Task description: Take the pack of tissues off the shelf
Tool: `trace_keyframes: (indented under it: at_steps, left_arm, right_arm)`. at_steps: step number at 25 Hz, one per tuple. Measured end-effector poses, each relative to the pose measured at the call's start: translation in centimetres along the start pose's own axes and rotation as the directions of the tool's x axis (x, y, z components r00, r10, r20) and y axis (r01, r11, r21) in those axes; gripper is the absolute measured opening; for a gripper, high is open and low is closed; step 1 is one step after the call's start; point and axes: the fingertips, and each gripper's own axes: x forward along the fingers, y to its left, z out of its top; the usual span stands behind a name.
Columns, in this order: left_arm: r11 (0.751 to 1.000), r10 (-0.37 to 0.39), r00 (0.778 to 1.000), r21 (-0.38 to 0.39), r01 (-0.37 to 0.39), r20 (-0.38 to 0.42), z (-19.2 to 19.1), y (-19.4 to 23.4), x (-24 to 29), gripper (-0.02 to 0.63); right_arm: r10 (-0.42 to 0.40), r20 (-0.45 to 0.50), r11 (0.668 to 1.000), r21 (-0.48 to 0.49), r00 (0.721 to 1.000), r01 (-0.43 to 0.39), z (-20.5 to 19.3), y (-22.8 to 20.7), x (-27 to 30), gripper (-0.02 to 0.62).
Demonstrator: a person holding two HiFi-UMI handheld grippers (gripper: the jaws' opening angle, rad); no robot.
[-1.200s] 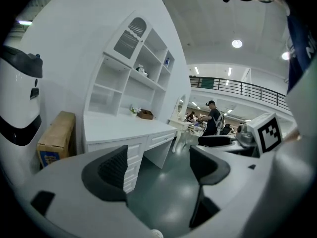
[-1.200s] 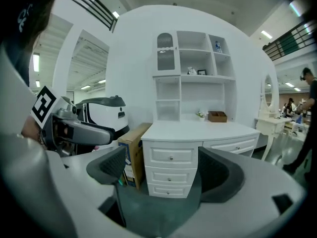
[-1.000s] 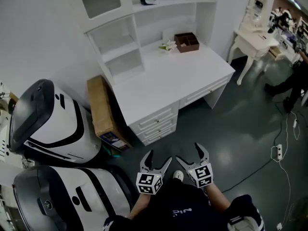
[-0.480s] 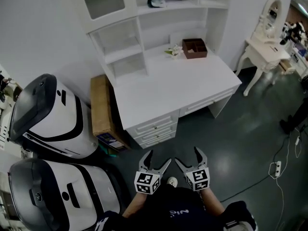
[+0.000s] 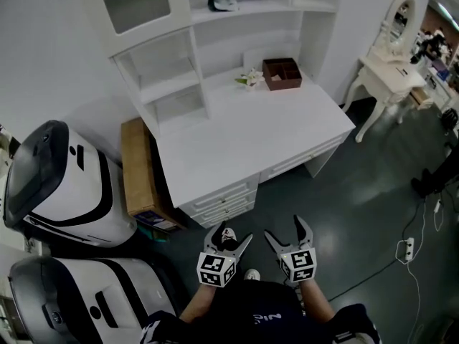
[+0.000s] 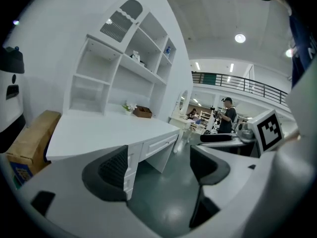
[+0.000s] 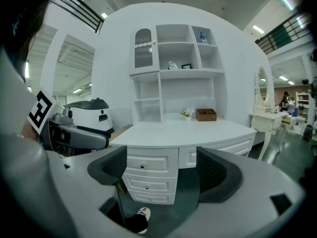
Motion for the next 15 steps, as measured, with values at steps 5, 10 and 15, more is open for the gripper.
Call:
trace_keyframes:
  at_steps: [5,10,15]
  left_arm:
    - [1.0,-0.009,1.0,0.013,0.009,0.014,2.9,3.9,4.0,0.38]
    - [0.999,0.0,1.0,0.037,0.0,0.017,6.1,8.7,7.7,0.38]
    - [0.999,-0.012,1.0,0.037,0.011,0.016,9.0,13.3,10.7,0.38]
  right_arm:
    - [-0.094,0.021,0.995,0.046,0.995,0.093,2.5,-4.2,3.6,0.419]
    - [-0.106,0.012,0.993,0.061,0.994,0.105,4.9,-5.9,8.7,0.414]
    - [-0.104,0.02,0.992,0.069,0.994,0.102,7.6,-5.7,14.6,0.411]
